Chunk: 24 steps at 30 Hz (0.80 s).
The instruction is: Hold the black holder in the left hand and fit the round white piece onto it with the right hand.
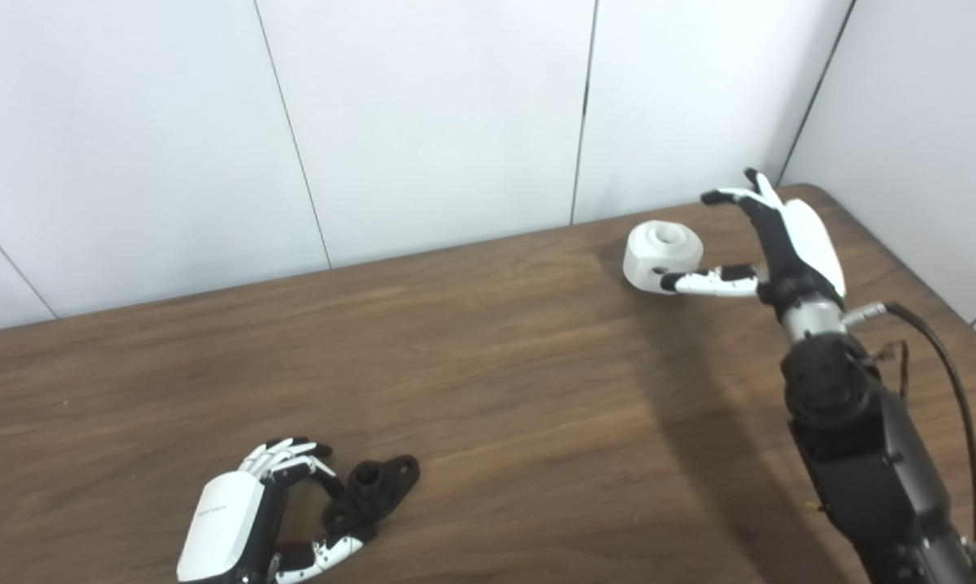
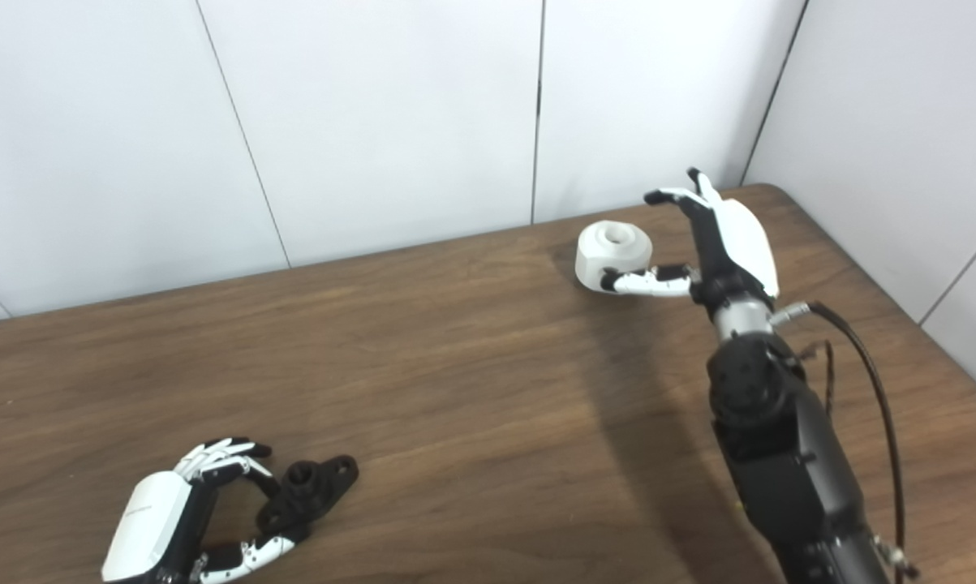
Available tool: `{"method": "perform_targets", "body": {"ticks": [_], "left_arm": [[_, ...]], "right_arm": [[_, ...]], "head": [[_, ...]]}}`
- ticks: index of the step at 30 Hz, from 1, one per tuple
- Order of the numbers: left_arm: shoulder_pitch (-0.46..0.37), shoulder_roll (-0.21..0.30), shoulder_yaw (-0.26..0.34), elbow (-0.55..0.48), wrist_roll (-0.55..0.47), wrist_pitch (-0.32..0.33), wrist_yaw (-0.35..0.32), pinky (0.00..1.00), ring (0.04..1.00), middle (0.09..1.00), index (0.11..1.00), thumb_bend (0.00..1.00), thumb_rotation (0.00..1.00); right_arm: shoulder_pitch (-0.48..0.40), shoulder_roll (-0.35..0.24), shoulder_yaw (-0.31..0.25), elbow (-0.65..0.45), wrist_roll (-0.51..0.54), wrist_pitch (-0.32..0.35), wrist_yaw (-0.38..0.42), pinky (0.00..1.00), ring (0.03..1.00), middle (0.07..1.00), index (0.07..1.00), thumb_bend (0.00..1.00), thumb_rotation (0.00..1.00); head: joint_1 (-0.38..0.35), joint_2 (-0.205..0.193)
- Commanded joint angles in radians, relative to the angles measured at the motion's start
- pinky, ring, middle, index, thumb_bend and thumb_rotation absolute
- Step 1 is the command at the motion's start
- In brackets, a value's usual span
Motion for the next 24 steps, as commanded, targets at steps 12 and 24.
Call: {"method": "perform_targets", "body": {"ticks": [12, 24], "left_arm": [[0.032, 0.012, -0.002, 0.010, 0.033, 0.025, -0.037, 0.89, 0.836, 0.759, 0.485, 0.52, 0.04], [0.030, 0.007, -0.002, 0.014, 0.036, 0.022, -0.034, 0.89, 0.831, 0.757, 0.485, 0.52, 0.04]], "right_arm": [[-0.207, -0.101, 0.076, 0.192, -0.131, 0.004, 0.160, 0.97, 1.000, 1.000, 0.839, 0.91, 0.27], [-0.300, -0.099, 0.112, 0.353, -0.187, 0.004, 0.188, 1.00, 1.000, 1.000, 0.826, 0.93, 0.25]], "head": [[0.013, -0.001], [0.014, 0.000]]}}
